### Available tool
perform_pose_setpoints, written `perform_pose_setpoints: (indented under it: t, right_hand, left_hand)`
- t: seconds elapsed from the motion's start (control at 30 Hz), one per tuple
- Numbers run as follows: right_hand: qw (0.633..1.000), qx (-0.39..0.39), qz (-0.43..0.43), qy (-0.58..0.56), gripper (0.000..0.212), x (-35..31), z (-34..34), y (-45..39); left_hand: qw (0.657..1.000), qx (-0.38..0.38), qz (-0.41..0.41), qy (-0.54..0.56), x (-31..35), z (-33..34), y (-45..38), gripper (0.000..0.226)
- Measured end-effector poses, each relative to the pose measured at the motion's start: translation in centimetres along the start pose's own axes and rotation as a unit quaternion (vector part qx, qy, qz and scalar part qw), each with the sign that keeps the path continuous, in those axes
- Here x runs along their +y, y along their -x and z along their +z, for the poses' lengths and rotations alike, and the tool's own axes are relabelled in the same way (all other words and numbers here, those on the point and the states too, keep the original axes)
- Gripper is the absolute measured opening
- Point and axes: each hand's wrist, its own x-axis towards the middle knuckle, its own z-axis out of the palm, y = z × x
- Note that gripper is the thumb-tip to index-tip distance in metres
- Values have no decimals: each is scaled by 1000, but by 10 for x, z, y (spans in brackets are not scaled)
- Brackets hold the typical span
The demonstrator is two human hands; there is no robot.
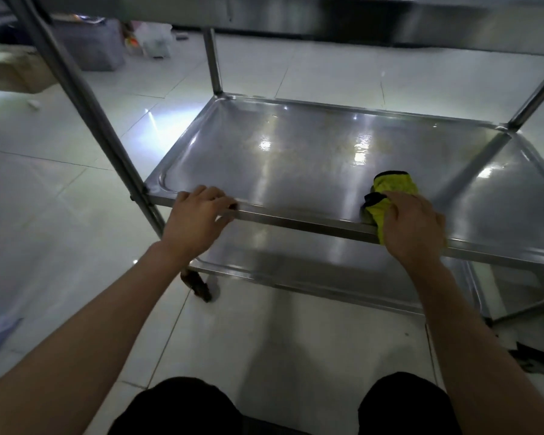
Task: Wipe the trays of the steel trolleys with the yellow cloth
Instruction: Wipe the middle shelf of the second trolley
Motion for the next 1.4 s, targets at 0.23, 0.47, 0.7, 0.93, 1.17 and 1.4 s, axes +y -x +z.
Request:
perform_pose_setpoints:
  t: [0.23, 0.47, 0.7, 0.93, 1.17, 1.4]
  right_hand:
    - [1000, -7, 21, 4, 38, -19, 4, 0]
    - [1000, -26, -3, 12, 39, -53, 17, 11]
    - [998, -50, -32, 28, 43, -90, 29, 20]
    - [987, -119, -79, 71, 47, -132, 46, 17]
    - [966, -214, -128, 68, 50, -180, 66, -2]
    - [947, -265, -181, 22, 55, -269, 107, -8]
  left_hand:
    - [998, 49, -2, 27, 1, 11, -8, 15]
    - [997, 69, 13, 36, 4, 16, 1, 10]
    - [998, 52, 17, 16, 9, 13, 8, 17]
    - [996, -48, -70, -10, -44, 11, 19, 58]
    - [990, -103, -95, -16, -55, 20, 19, 72]
    - [992, -60, -108, 17, -60, 27, 27, 105]
